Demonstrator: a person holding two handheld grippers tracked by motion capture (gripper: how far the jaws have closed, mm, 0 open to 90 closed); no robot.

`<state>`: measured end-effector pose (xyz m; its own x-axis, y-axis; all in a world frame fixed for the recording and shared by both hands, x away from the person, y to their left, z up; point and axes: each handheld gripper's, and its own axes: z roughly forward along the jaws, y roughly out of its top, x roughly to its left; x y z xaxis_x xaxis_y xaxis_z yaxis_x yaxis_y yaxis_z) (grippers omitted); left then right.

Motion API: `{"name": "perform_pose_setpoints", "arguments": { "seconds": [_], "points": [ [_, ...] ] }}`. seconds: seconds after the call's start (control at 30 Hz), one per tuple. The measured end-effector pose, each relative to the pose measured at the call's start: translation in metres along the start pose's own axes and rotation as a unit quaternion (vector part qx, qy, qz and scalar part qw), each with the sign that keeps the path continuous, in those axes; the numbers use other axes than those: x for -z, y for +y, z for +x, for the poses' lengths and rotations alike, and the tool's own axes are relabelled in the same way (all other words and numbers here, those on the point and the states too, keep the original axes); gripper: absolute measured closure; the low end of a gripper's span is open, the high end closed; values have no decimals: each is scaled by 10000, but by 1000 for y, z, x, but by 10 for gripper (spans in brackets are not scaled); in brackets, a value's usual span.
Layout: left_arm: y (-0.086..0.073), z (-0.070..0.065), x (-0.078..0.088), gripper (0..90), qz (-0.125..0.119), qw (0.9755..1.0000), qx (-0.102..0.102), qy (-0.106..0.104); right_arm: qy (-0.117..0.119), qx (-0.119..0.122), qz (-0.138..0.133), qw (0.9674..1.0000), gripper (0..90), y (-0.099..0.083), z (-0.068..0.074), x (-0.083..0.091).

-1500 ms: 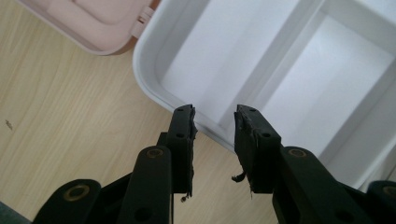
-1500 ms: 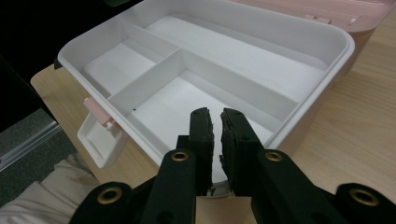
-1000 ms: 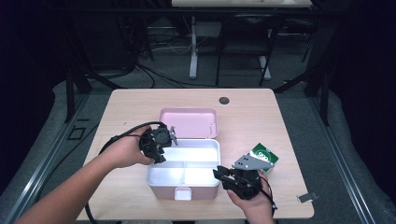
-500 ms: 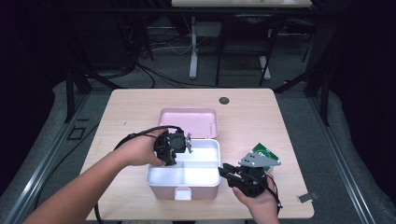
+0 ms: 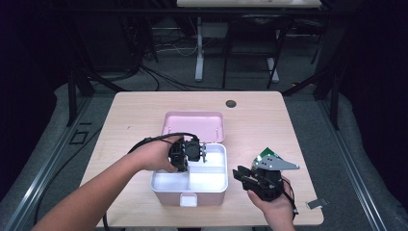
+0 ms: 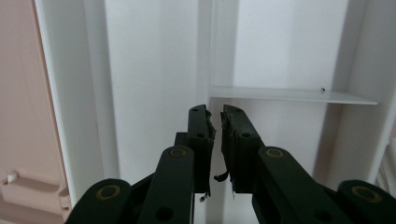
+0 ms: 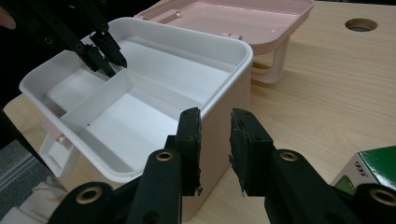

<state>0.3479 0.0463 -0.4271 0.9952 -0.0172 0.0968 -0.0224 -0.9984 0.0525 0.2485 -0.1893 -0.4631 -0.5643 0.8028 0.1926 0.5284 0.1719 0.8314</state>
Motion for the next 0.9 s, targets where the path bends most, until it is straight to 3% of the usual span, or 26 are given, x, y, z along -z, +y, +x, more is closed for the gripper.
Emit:
{"name": "perform_pose_setpoints", "arguments": {
  "seconds": [0.43,0.83,0.9],
  "points": [
    [8,4,-13,855,187,9997,-131,-81,-133,-142,1,9998,736,-1,-11,1],
    [9,6,-13,880,218,9995,-129,-168,-176,-231,-14,9996,736,-3,-18,2],
    [9,4,-12,883,230,9993,-224,-164,-187,-251,-22,9995,736,-3,-19,2]
  ]
}}
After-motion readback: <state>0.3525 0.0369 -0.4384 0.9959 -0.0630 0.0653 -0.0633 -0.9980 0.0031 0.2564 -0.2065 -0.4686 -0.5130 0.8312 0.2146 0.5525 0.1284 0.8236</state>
